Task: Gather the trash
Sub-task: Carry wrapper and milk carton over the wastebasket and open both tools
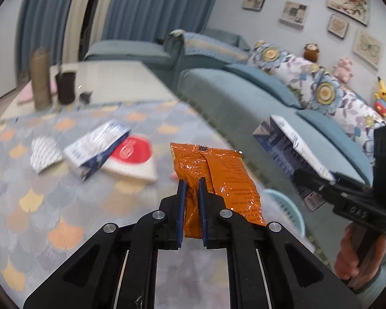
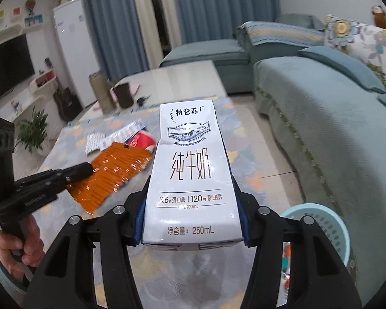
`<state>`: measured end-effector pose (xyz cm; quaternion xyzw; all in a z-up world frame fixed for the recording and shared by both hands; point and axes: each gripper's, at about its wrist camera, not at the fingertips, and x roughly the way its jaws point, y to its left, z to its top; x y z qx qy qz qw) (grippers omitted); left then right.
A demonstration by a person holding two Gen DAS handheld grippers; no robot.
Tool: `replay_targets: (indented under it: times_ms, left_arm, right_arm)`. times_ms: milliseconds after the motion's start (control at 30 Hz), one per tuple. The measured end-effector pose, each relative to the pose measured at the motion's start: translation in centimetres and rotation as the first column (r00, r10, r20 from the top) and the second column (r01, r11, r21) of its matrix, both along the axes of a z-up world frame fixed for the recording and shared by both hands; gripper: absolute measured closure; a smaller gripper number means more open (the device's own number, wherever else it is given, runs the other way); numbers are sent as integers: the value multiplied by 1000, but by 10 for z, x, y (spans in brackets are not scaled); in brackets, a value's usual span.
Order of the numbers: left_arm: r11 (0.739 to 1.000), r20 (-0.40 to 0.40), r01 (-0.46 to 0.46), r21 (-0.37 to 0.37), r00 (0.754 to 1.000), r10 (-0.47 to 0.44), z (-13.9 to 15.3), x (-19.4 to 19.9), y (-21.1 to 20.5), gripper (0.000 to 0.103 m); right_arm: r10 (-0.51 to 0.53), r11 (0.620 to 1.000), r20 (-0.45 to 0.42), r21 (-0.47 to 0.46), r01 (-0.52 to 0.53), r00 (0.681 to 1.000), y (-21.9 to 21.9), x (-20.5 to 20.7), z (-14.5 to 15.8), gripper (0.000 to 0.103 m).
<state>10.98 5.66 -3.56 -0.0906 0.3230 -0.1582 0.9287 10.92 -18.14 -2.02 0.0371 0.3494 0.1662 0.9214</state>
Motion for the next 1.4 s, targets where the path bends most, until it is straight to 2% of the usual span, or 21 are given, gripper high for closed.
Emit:
replay_targets:
  times_ms: [333, 500, 633, 833, 1067, 1133, 1200, 1300, 1400]
  left_arm:
    - [987, 105, 161, -1, 982, -160, 59, -4, -94, 96]
    - [971, 104, 238, 1, 966, -237, 61, 0, -146, 96]
    - [956, 68, 294, 6, 953, -294, 45, 9, -186, 96]
    - [934, -18, 355, 32, 935, -354, -2, 23, -240, 96]
    - [920, -136, 387, 56, 916, -377, -54, 40, -266, 96]
    - [920, -157, 389, 54, 913, -377, -62, 43, -268, 96]
    - [922, -178, 385, 37, 910, -373, -69, 47, -270, 96]
    - [923, -194, 383, 36, 909, -370, -77, 49, -274, 94]
    - [926, -206, 376, 38, 909, -361, -81, 52, -273, 82]
  right_arm:
    - [-196, 980, 47, 42, 194, 979, -86, -39, 27, 52]
    - [-297, 952, 10, 77, 295, 955, -135, -51, 18, 52]
    - [-382, 920, -28, 83, 383, 924, -175, -57, 1, 52]
    - [-469, 872, -117, 93, 480, 875, -219, -60, -36, 52]
    - [-518, 827, -285, 72, 557, 806, -245, -49, -94, 52]
    - [-520, 820, -327, 67, 569, 789, -249, -46, -109, 52]
    - [-518, 814, -359, 71, 576, 776, -251, -43, -121, 51]
    - [-518, 813, -364, 73, 578, 774, -252, -41, -127, 51]
    - [-516, 814, -370, 71, 577, 773, -252, -40, -130, 51]
